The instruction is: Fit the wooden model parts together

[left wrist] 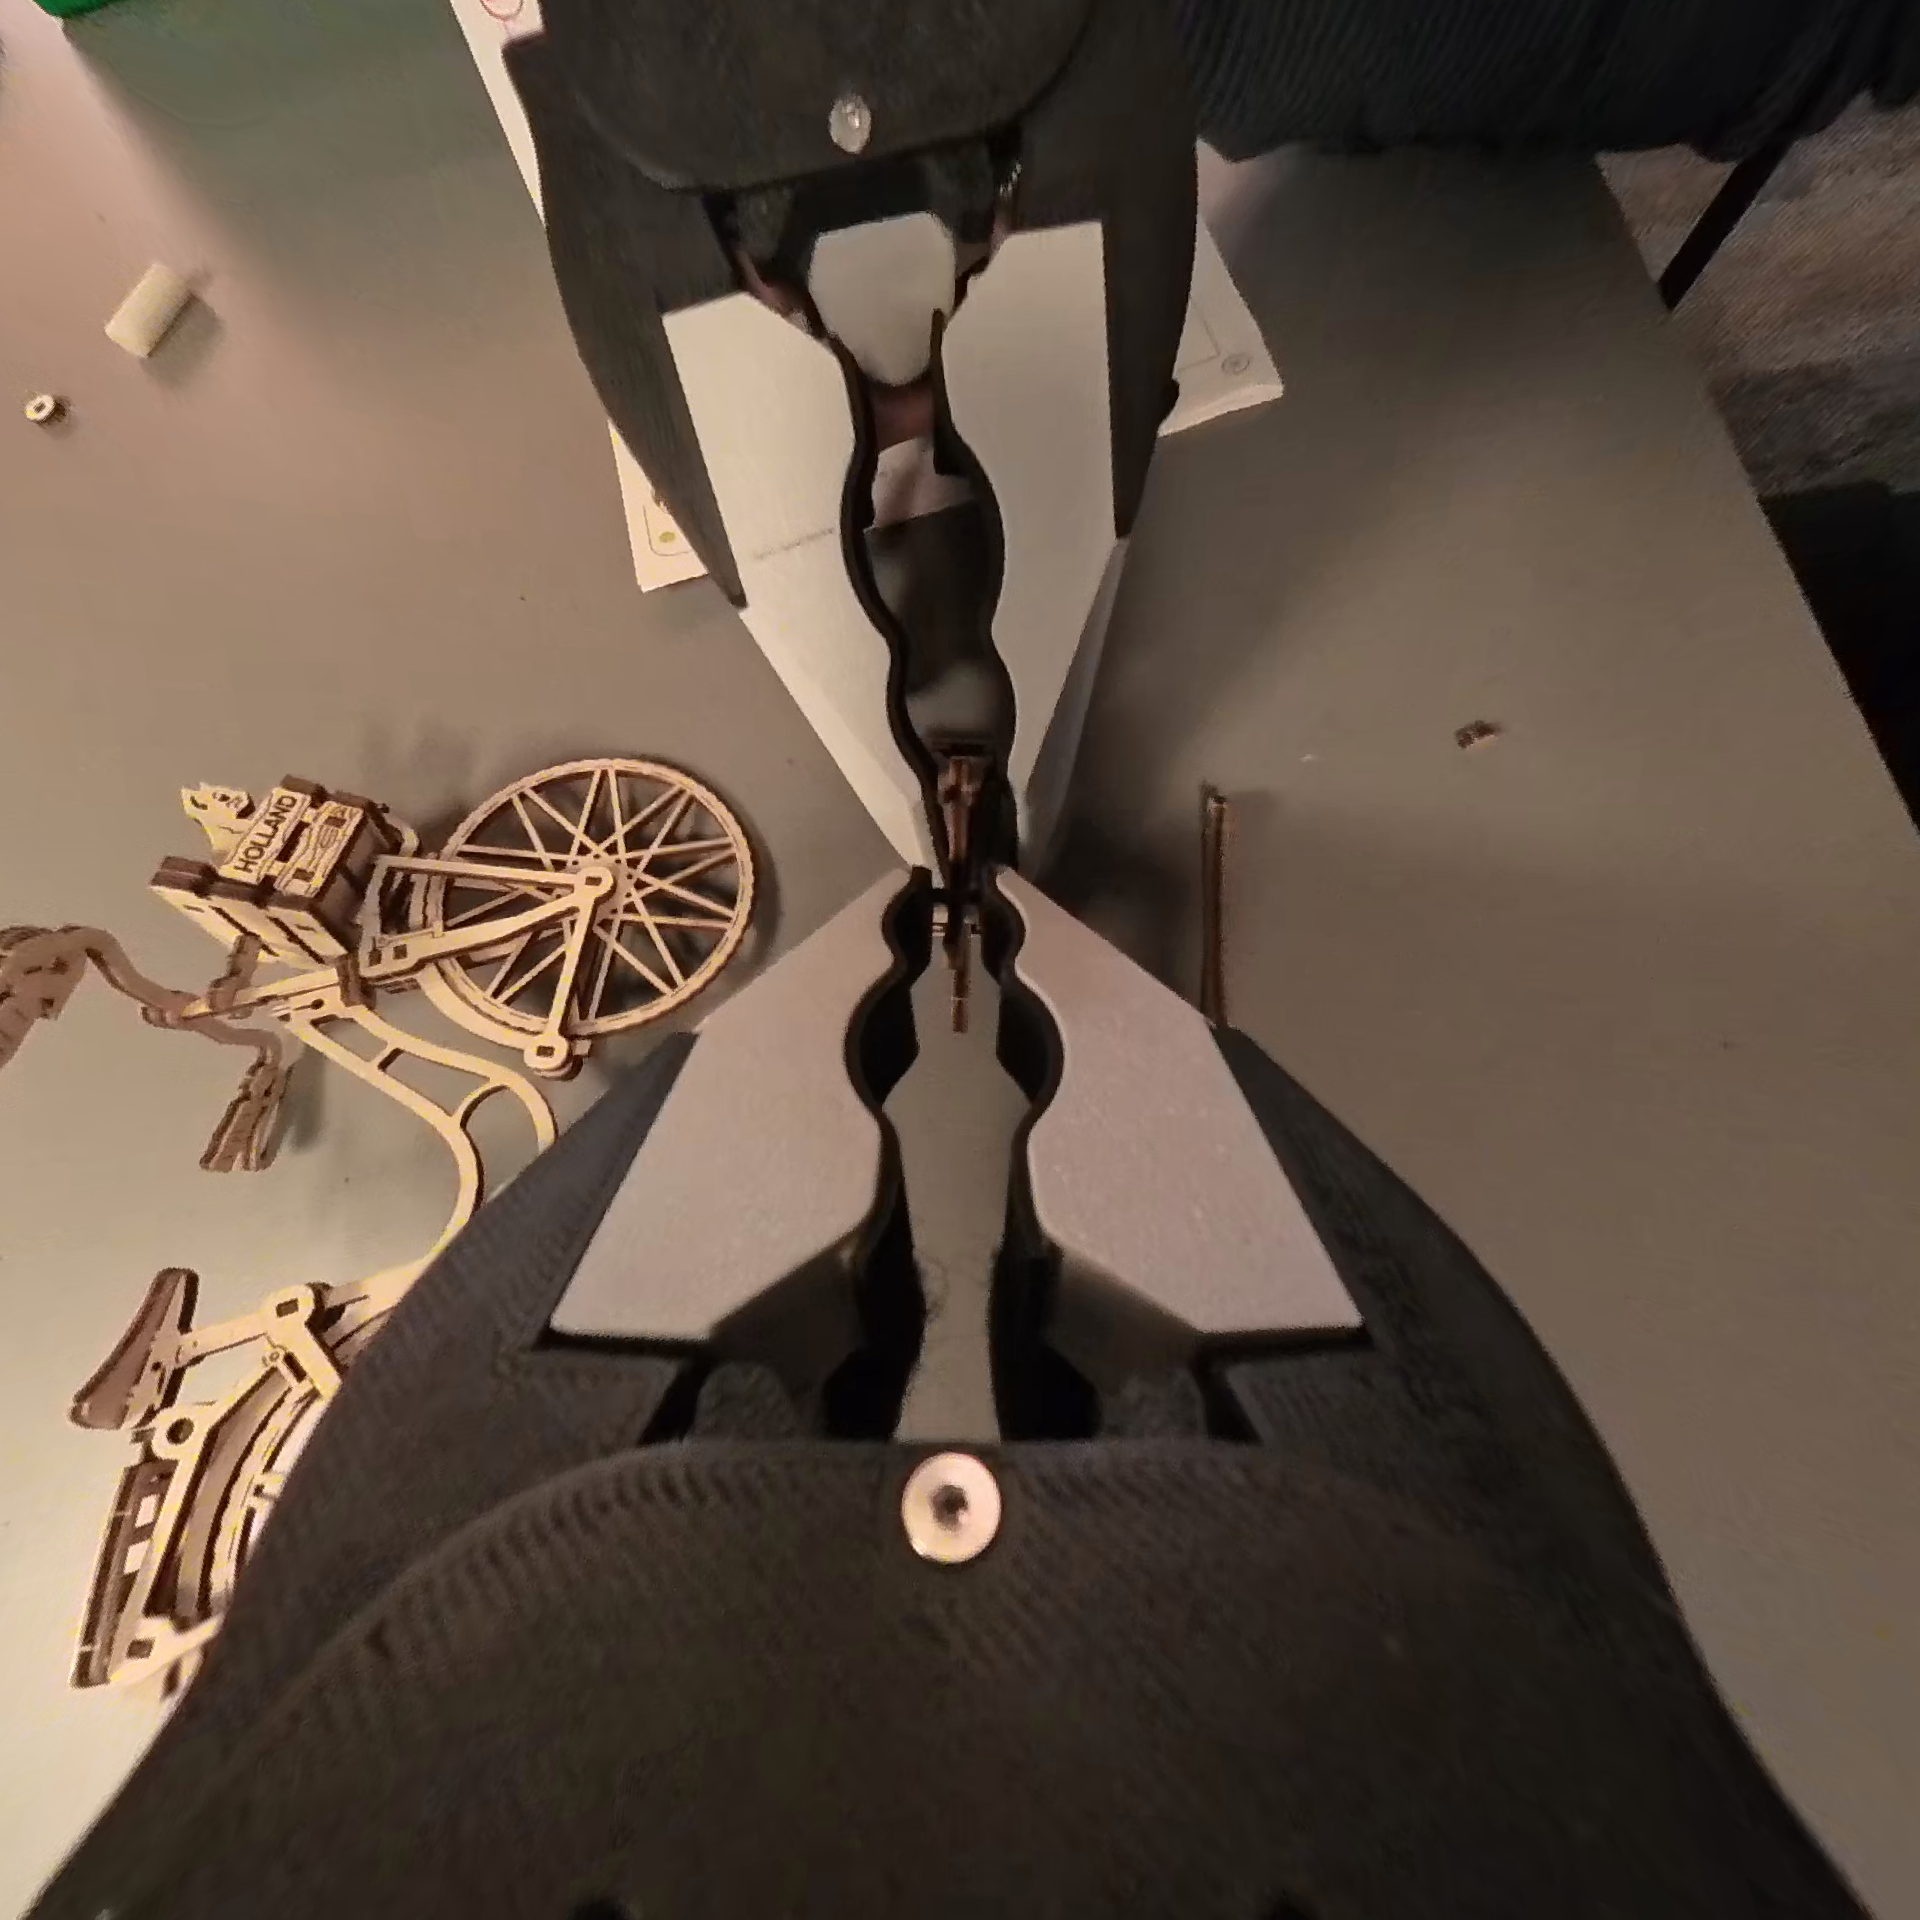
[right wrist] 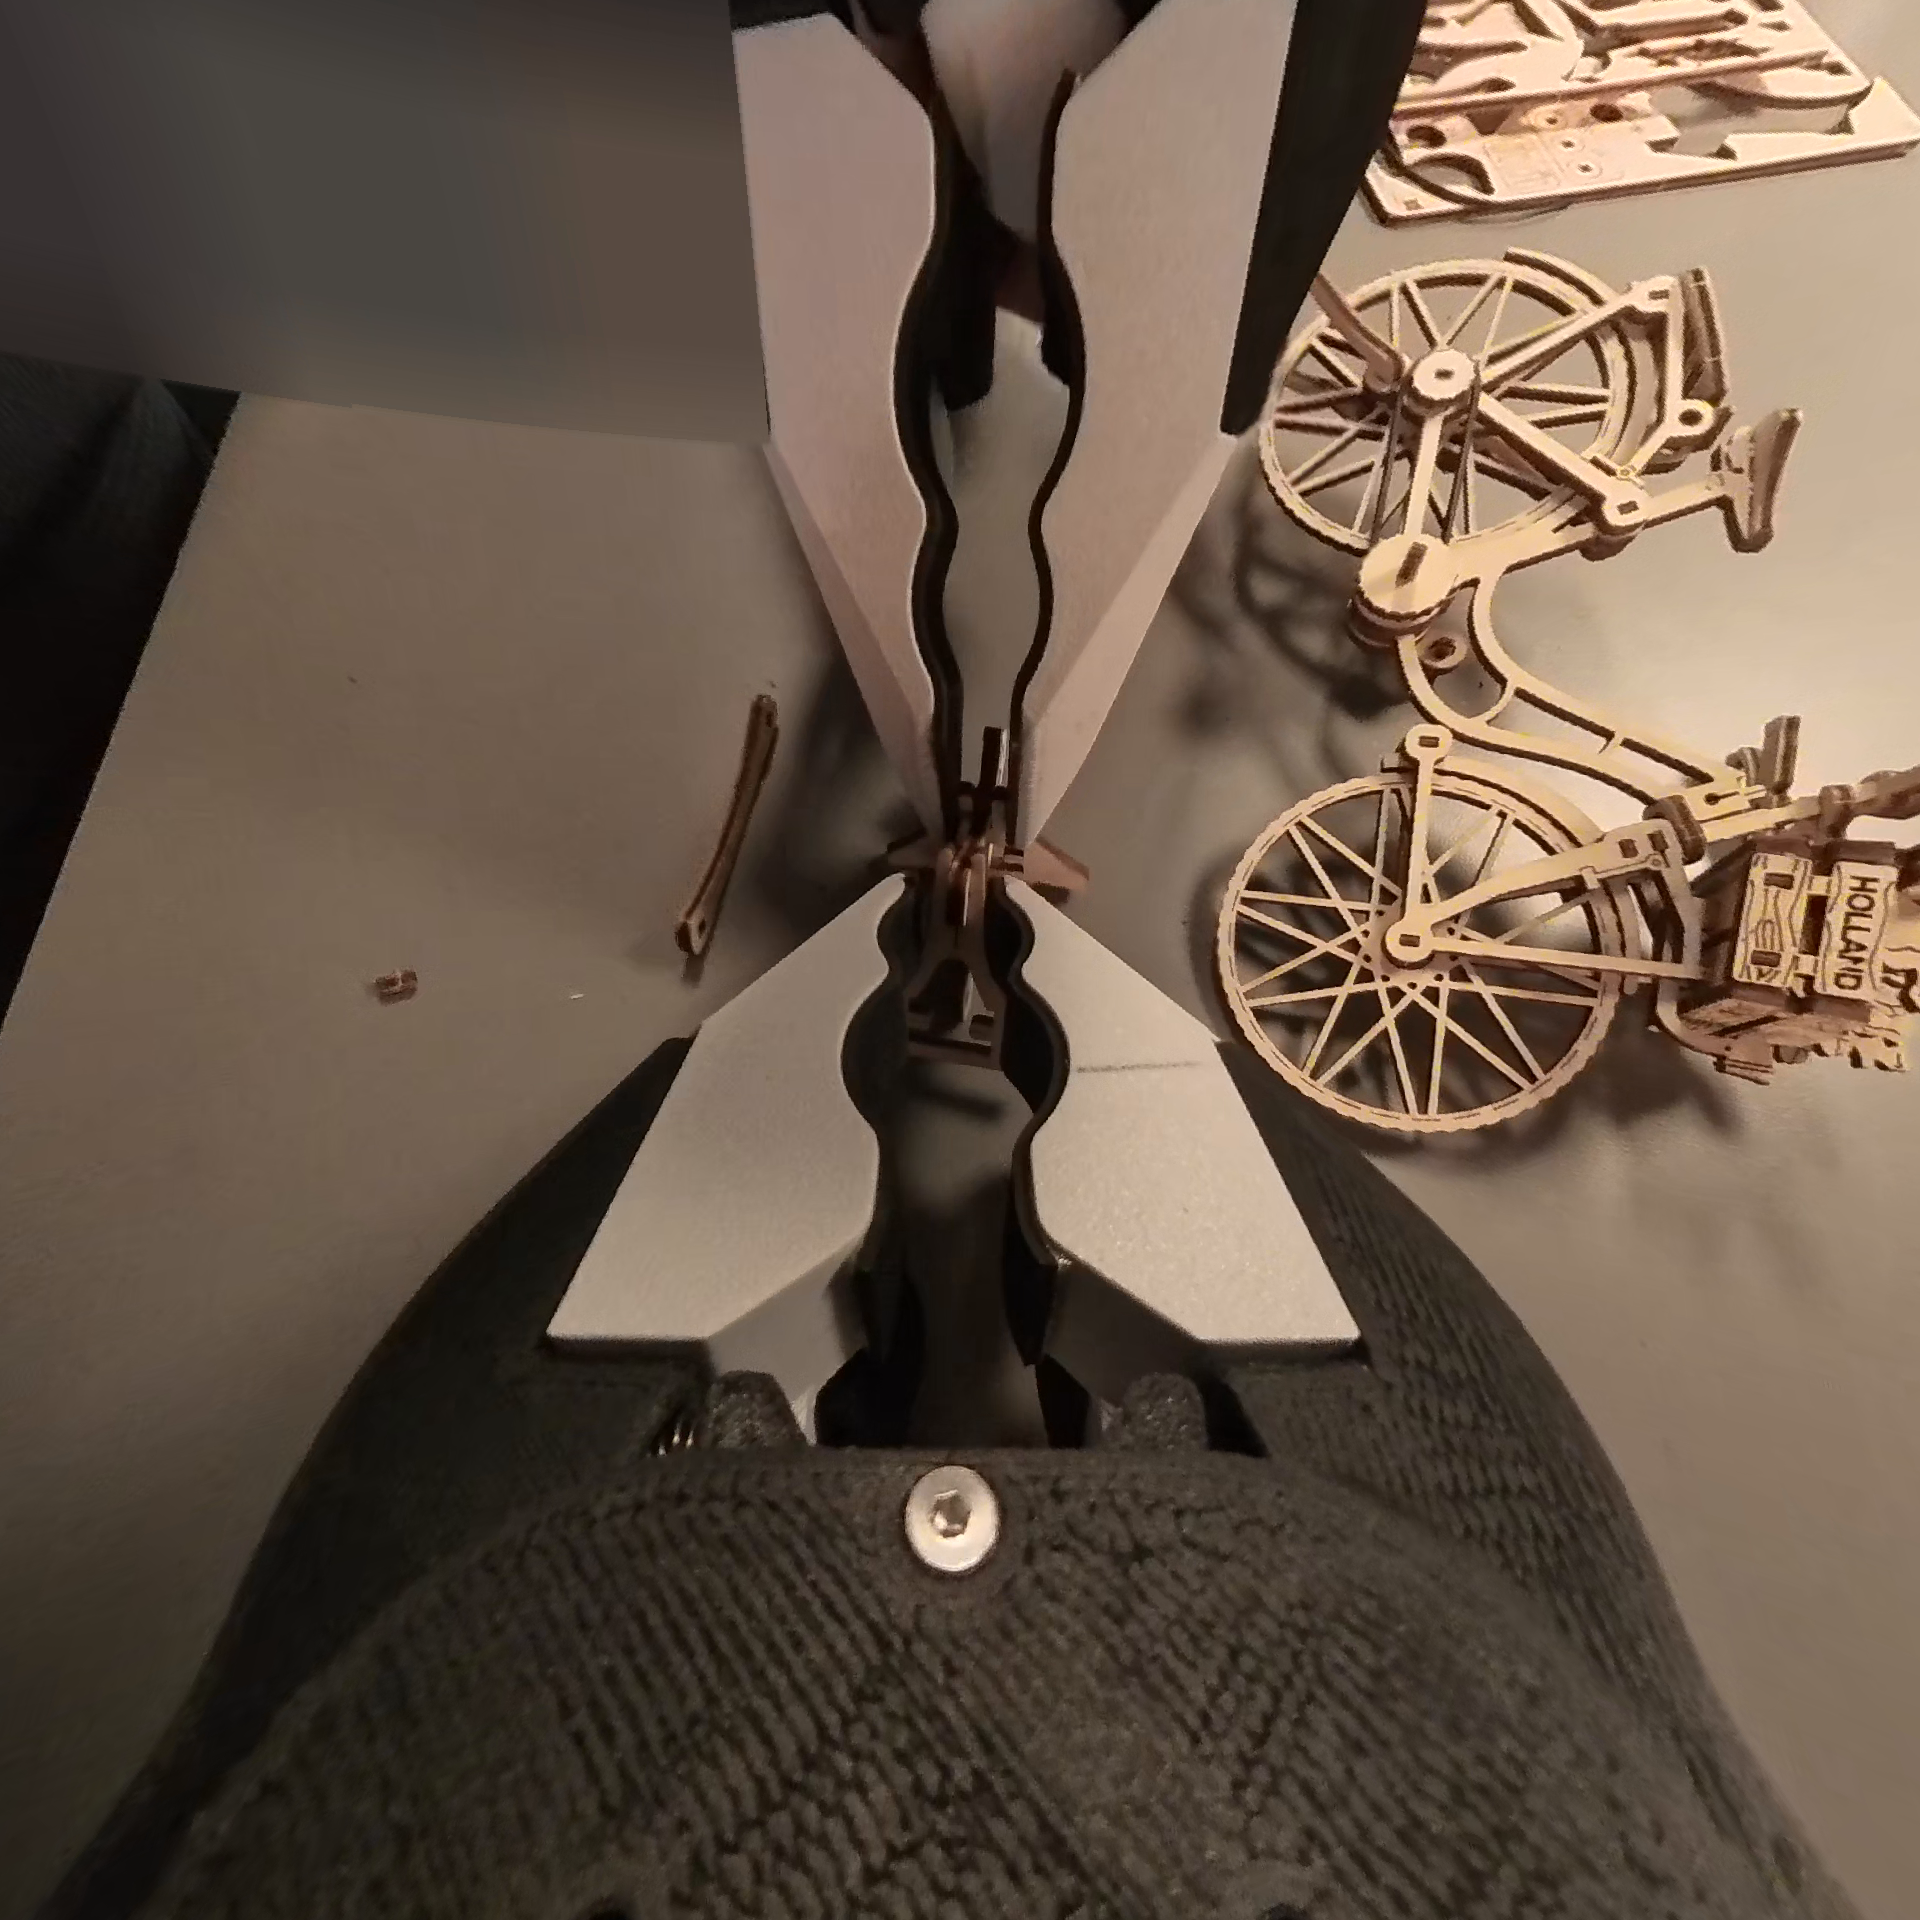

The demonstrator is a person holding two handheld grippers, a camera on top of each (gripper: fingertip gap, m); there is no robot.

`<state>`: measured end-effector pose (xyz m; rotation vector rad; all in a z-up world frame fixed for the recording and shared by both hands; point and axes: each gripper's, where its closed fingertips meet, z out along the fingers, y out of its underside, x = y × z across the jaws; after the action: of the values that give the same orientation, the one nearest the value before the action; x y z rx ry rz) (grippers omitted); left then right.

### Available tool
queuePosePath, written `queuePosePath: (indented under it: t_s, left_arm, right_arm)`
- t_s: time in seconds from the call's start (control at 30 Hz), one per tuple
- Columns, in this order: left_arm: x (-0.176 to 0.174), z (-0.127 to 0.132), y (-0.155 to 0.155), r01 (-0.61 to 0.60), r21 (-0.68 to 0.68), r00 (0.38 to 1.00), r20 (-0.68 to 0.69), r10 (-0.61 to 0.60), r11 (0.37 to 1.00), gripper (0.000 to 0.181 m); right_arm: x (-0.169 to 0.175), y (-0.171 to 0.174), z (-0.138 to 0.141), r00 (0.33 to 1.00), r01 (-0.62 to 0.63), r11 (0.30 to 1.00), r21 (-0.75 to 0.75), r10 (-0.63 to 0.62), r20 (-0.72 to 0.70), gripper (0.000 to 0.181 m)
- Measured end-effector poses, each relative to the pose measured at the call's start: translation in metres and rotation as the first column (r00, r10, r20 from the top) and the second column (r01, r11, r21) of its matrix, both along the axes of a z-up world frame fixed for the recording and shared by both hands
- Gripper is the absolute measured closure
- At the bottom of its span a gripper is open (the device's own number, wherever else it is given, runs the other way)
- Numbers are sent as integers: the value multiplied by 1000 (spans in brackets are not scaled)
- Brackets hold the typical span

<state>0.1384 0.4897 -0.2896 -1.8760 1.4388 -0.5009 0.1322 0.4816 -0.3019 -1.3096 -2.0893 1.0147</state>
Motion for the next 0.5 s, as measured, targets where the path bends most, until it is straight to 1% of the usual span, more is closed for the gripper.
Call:
queuePosePath:
  t_s: [0.13,0.5]
  left_arm:
    - [-1,0,-2,-4,-9,1000,-22,4,1000,173]
    - [-4,1,-6,9,-24,1000,-26,-10,1000,173]
  right_arm:
    - [-1,-2,0,1000,-8,1000,1,8,3,170]
    - [-2,-5,2,1000,-14,1000,-10,14,-12,170]
